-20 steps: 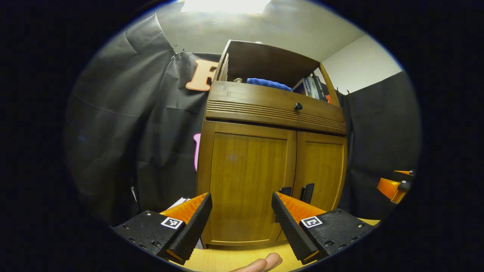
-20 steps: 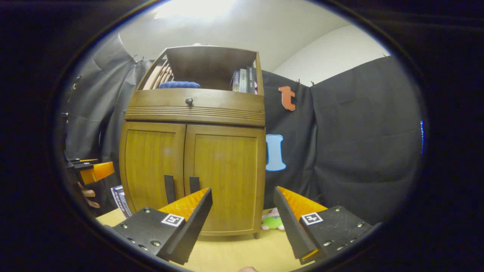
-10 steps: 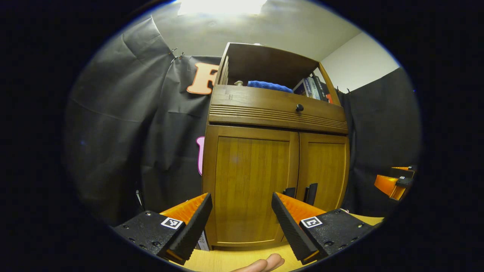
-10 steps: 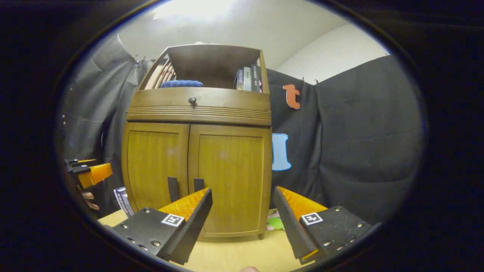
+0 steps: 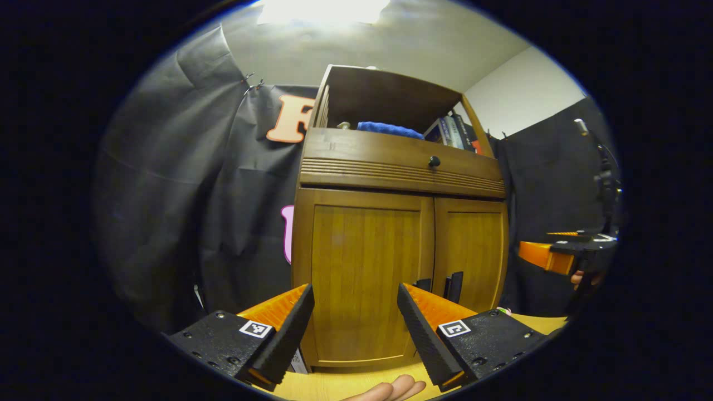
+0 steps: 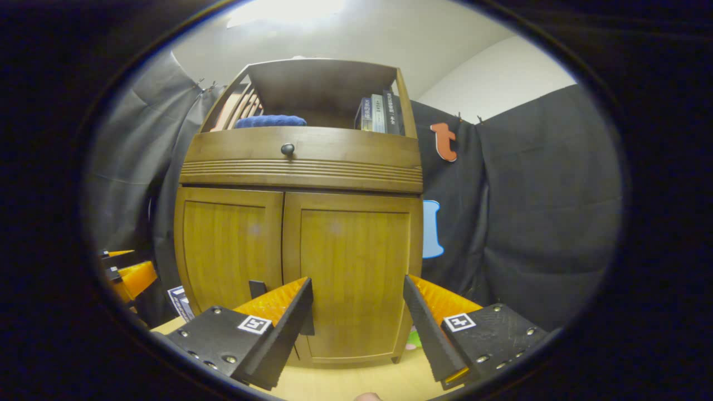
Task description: Open the right door of the double-door shoe cabinet with the right hand, and open the left door with the left hand.
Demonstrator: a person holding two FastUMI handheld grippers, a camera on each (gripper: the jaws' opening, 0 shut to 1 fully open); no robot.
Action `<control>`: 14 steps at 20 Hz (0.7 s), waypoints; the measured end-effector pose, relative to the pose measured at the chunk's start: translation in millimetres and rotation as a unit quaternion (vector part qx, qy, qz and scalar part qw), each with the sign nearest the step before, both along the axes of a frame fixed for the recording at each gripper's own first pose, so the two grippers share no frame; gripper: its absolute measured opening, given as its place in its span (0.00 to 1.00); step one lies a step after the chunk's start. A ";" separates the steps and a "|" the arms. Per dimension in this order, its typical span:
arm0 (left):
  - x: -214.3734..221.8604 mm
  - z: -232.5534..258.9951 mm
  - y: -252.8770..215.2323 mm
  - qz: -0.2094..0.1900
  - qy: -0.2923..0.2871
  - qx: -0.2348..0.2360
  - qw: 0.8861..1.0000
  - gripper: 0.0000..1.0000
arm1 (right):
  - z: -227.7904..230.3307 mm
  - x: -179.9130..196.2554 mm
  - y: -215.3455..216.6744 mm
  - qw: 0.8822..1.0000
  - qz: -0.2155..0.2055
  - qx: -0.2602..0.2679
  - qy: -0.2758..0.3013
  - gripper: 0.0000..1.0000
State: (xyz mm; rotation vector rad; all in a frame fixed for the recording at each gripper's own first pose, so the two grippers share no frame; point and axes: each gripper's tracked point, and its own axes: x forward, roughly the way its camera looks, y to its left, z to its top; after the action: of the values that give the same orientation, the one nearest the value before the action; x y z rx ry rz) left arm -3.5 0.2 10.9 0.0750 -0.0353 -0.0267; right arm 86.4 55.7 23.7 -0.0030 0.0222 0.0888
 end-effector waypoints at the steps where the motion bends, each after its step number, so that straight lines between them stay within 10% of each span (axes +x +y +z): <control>1: -1.8 -1.3 3.4 0.008 -0.002 0.003 1.000 0.90 | -0.9 9.6 8.0 1.000 0.007 -0.004 0.000 0.96; 14: 11.1 -15.8 15.2 0.033 0.031 0.007 0.999 0.92 | -87.3 96.3 109.9 0.992 0.098 -0.002 0.076 0.97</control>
State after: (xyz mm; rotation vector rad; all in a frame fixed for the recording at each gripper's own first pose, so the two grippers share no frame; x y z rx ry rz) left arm 7.6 15.4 -5.0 0.0901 0.0293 0.0373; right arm 182.7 165.6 -63.7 -0.0029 0.1742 0.2864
